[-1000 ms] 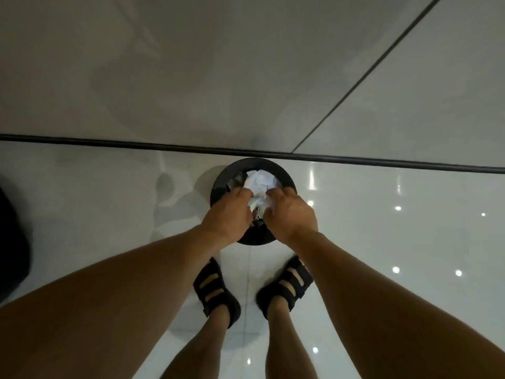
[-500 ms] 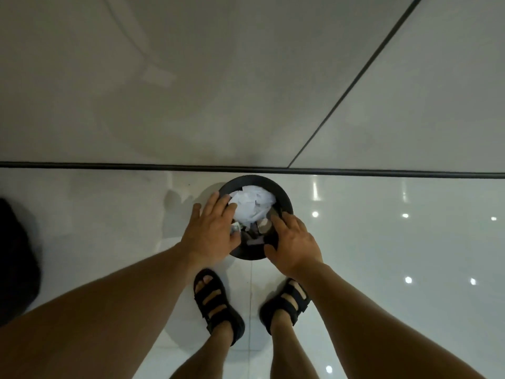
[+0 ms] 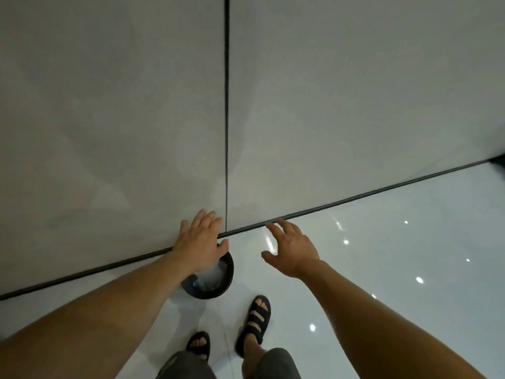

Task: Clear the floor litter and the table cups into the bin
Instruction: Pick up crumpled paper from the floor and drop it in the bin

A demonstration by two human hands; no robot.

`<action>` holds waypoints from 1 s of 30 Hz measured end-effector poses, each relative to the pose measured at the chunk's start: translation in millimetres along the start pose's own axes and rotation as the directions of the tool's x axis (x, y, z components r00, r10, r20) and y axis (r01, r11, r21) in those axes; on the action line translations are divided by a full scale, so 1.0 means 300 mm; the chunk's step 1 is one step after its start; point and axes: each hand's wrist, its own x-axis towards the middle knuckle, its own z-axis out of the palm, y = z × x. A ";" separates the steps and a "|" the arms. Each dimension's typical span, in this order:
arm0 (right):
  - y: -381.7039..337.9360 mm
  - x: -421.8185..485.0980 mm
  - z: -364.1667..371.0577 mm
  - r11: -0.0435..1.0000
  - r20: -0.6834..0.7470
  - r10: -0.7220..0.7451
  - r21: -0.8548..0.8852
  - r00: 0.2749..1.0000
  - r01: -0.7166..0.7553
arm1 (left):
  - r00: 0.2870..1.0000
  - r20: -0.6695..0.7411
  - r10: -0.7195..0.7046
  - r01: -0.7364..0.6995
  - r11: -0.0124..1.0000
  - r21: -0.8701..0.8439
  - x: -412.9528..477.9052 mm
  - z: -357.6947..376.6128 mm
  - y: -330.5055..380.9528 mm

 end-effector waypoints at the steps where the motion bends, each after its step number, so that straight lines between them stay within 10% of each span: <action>1: 0.011 -0.067 -0.038 0.999 -0.017 0.034 -0.002 0.999 -0.034 | 0.999 0.009 0.043 -0.043 0.999 0.003 -0.023 -0.045 0.036; 16: 0.333 -0.842 -0.291 0.860 -0.262 0.488 0.306 0.833 -0.408 | 0.834 0.034 0.551 -0.541 0.805 0.242 -0.264 -0.428 0.848; 30: 1.153 -1.655 -0.153 0.554 -0.153 0.812 0.507 0.563 -0.660 | 0.591 0.181 0.786 -0.799 0.541 0.262 -0.485 -0.138 2.056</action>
